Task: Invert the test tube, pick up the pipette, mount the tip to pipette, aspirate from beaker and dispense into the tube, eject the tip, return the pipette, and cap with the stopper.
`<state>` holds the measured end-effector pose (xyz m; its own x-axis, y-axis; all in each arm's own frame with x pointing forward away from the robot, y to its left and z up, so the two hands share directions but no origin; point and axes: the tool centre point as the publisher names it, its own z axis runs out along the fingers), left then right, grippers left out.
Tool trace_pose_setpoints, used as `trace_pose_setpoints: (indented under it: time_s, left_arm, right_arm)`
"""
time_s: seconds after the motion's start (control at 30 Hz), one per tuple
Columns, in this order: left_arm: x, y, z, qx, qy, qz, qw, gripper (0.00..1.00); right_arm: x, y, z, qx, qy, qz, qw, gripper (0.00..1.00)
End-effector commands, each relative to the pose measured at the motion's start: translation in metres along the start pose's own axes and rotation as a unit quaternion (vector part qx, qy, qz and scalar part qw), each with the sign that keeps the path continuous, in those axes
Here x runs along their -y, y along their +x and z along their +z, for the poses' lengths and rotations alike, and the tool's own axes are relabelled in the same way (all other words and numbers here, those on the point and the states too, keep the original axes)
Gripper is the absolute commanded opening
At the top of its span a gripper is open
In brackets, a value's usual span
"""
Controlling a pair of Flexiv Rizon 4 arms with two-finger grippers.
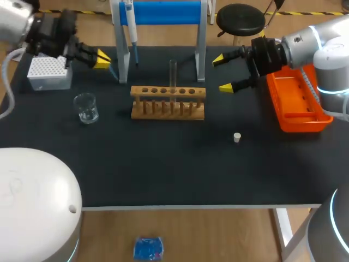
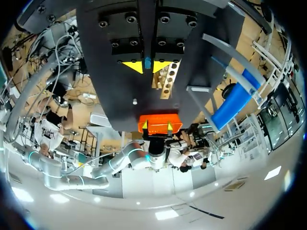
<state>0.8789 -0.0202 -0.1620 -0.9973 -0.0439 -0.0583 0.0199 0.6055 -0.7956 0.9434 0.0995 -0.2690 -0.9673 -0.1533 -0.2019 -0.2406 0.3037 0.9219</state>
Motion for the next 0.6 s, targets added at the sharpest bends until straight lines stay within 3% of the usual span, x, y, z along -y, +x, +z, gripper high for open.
trace_pose_setpoints:
  time_s: [0.03,0.27,0.6]
  left_arm:
    - [0.025,0.006,0.018,0.001,-0.056,-0.003,0.998,0.0]
    - [0.04,0.016,0.042,0.0,-0.129,-0.024,0.991,0.0]
    - [0.067,0.028,0.073,-0.023,-0.162,-0.001,0.987,0.0]
  right_arm:
    - [0.0,0.0,0.0,0.0,0.001,0.0,1.0,1.0]
    - [0.0,0.0,0.0,0.0,0.001,0.0,1.0,1.0]
    - [0.0,0.0,0.0,0.0,0.001,0.0,1.0,1.0]
